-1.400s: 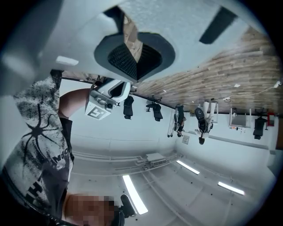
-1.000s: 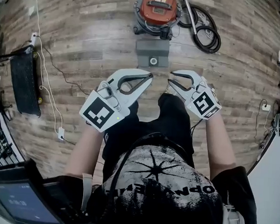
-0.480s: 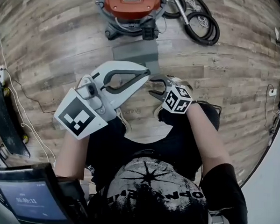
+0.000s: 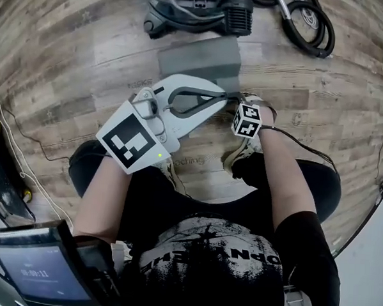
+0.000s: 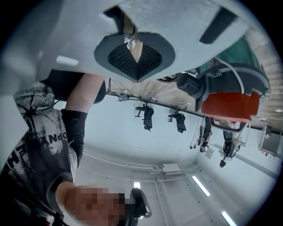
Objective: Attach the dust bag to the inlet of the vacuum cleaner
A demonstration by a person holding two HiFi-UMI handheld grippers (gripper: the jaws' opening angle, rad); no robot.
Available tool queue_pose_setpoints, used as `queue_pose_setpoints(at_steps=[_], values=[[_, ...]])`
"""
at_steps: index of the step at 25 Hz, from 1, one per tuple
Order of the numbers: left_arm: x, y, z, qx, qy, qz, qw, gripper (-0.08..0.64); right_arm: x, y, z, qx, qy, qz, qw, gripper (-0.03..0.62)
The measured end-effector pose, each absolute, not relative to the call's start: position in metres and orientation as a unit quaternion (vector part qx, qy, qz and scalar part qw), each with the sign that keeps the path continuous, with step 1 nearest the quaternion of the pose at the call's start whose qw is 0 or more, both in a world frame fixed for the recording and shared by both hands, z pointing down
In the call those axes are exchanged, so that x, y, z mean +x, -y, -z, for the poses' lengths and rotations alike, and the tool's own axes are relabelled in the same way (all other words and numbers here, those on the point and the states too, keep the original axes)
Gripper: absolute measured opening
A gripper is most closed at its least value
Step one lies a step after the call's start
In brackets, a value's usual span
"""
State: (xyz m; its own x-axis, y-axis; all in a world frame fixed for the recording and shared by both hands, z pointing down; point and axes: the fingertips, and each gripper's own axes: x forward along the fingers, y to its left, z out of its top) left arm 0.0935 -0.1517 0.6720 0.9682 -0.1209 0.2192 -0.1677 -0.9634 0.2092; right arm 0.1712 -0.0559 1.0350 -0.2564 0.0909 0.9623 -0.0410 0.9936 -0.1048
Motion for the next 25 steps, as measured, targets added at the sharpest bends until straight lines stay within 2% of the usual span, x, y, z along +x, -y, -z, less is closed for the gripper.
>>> queue_pose_setpoints(at_steps=[5, 10, 13, 14, 16, 25], values=[[0.090, 0.153, -0.704, 0.981, 0.073, -0.142, 0.114, 0.002, 0.186, 0.057, -1.064, -0.024, 0.761, -0.033, 0.648, 0.196], [0.081, 0.159, -0.738, 0.969, 0.103, -0.170, 0.146, 0.002, 0.186, 0.060, -1.088, -0.037, 0.746, -0.015, 0.665, 0.190], [0.080, 0.156, -0.750, 0.967, 0.100, -0.176, 0.153, 0.002, 0.185, 0.066, -1.097, -0.017, 0.740, -0.012, 0.672, 0.148], [0.081, 0.153, -0.751, 0.968, 0.096, -0.176, 0.154, 0.002, 0.186, 0.068, -1.097, -0.010, 0.738, -0.009, 0.674, 0.112], [0.083, 0.149, -0.750, 0.968, 0.089, -0.176, 0.156, 0.002, 0.185, 0.070, -1.096, -0.006, 0.736, 0.001, 0.677, 0.115], [0.087, 0.144, -0.750, 0.968, 0.074, -0.181, 0.155, 0.002, 0.180, 0.076, -1.082, -0.011, 0.736, 0.010, 0.677, 0.038]])
